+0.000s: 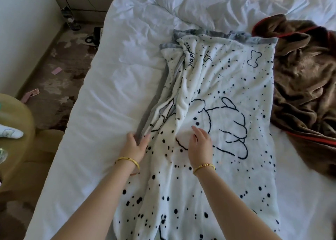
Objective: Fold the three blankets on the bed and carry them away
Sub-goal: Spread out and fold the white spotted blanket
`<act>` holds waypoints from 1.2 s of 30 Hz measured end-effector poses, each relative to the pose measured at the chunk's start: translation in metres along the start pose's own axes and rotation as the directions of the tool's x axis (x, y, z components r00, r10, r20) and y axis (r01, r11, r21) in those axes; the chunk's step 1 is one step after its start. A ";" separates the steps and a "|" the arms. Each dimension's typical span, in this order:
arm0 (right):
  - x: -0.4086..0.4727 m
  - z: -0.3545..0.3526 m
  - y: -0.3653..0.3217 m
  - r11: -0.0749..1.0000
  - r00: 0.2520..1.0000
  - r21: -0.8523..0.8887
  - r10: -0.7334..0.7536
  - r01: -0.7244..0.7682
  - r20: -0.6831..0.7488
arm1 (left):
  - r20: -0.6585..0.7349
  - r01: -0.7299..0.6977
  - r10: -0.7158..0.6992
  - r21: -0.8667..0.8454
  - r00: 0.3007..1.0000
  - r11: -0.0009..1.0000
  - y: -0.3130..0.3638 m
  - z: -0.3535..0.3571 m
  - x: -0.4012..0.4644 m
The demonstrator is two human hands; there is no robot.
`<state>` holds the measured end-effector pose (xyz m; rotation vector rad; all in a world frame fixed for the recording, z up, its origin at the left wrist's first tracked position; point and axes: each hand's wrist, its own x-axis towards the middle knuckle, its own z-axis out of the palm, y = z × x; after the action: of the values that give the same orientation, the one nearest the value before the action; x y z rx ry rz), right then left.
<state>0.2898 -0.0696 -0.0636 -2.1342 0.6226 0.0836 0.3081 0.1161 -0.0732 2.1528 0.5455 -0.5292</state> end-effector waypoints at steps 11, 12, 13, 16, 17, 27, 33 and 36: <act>0.025 -0.095 0.114 0.775 0.796 -0.224 0.517 -0.591 -0.315 | -0.069 -0.055 0.083 0.339 0.994 0.939 0.035 0.052 0.004; 0.022 -0.095 0.118 0.811 0.817 -0.191 0.482 -0.553 -0.317 | -0.065 -0.026 0.046 0.286 0.997 0.958 0.034 0.055 0.002; 0.017 -0.094 0.120 0.854 0.841 -0.145 0.439 -0.500 -0.317 | -0.039 -0.003 0.013 0.246 0.999 0.969 0.035 0.061 -0.003; 0.006 -0.100 0.126 0.899 0.882 -0.143 0.357 -0.414 -0.309 | 0.084 0.047 -0.068 0.226 0.994 0.973 0.038 0.090 -0.028; 0.004 -0.108 0.130 0.899 0.879 -0.145 0.354 -0.414 -0.319 | 0.112 0.047 -0.078 0.258 0.991 0.965 0.037 0.099 -0.039; -0.018 -0.142 0.146 0.846 0.766 -0.066 0.443 -0.529 -0.466 | 0.297 -0.008 -0.007 0.051 0.955 0.999 0.015 0.121 -0.100; 0.008 -0.086 0.070 0.930 0.990 -0.366 -0.077 0.030 -0.114 | 0.202 0.311 -0.259 -0.802 0.945 0.509 0.037 0.098 -0.047; 0.021 -0.052 0.032 0.934 0.976 -0.331 -0.069 0.137 0.209 | 0.100 0.260 -0.263 -0.670 0.960 0.696 0.057 0.085 -0.021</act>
<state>0.2848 -0.1336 -0.0620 -2.4546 0.4002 0.3626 0.3070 0.0118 -0.0746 1.3728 0.9016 -0.3900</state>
